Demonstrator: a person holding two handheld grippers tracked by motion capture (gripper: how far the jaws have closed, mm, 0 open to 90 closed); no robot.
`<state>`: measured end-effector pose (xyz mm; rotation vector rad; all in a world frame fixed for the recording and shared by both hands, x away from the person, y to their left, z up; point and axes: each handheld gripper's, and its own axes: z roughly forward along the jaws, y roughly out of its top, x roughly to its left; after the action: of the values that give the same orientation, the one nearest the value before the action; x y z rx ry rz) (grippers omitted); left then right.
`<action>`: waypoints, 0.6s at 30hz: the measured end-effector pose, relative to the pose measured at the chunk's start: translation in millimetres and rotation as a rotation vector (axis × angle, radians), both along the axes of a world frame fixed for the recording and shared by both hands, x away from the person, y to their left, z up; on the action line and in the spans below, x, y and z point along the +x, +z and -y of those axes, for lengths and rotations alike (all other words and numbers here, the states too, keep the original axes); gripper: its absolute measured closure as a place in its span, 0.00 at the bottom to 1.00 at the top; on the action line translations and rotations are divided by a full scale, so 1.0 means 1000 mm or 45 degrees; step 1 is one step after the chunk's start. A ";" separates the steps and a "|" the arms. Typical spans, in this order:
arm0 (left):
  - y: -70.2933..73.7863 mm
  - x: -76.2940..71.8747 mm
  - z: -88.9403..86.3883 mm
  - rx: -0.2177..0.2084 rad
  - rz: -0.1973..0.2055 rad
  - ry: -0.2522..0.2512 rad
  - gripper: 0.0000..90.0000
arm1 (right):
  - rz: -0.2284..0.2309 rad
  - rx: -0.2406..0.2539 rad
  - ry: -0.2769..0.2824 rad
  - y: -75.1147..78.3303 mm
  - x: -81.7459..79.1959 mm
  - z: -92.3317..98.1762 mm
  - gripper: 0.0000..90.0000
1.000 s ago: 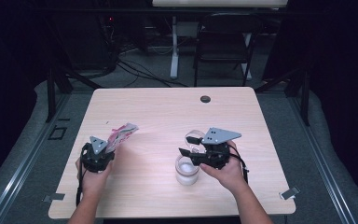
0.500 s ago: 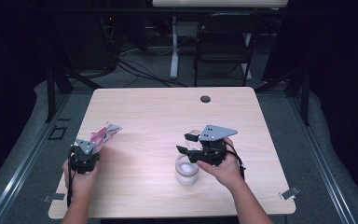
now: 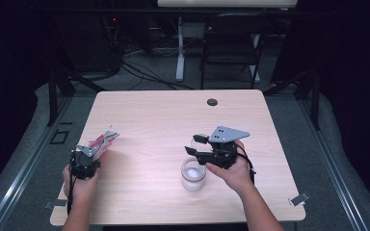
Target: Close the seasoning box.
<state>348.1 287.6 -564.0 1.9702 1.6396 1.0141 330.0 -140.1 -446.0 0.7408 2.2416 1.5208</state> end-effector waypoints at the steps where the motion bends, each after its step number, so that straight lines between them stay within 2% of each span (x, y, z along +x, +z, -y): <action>1: 0.000 0.000 0.000 -0.001 -0.002 -0.009 0.70 | 0.000 0.008 -0.003 0.000 0.000 0.000 0.55; 3: 0.000 0.000 0.000 0.011 -0.003 -0.008 0.67 | -0.001 0.009 -0.005 0.001 0.000 0.002 0.55; 8: 0.002 -0.001 -0.002 -0.036 0.019 0.017 0.52 | -0.001 0.010 -0.021 0.001 0.001 0.004 0.55; 11: 0.005 -0.003 -0.001 -0.045 0.031 0.018 0.45 | 0.002 0.011 -0.023 0.002 0.001 0.004 0.55; 13: 0.007 -0.005 0.001 -0.058 0.043 0.011 0.42 | 0.005 0.009 -0.025 0.002 0.001 0.004 0.55; 18: 0.013 -0.008 0.005 -0.107 0.034 -0.034 0.38 | 0.011 0.023 -0.047 0.003 0.001 0.005 0.54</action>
<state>339.6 282.9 -550.5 1.9107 1.6114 0.9416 331.0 -145.3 -443.1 0.7747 2.1985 1.5256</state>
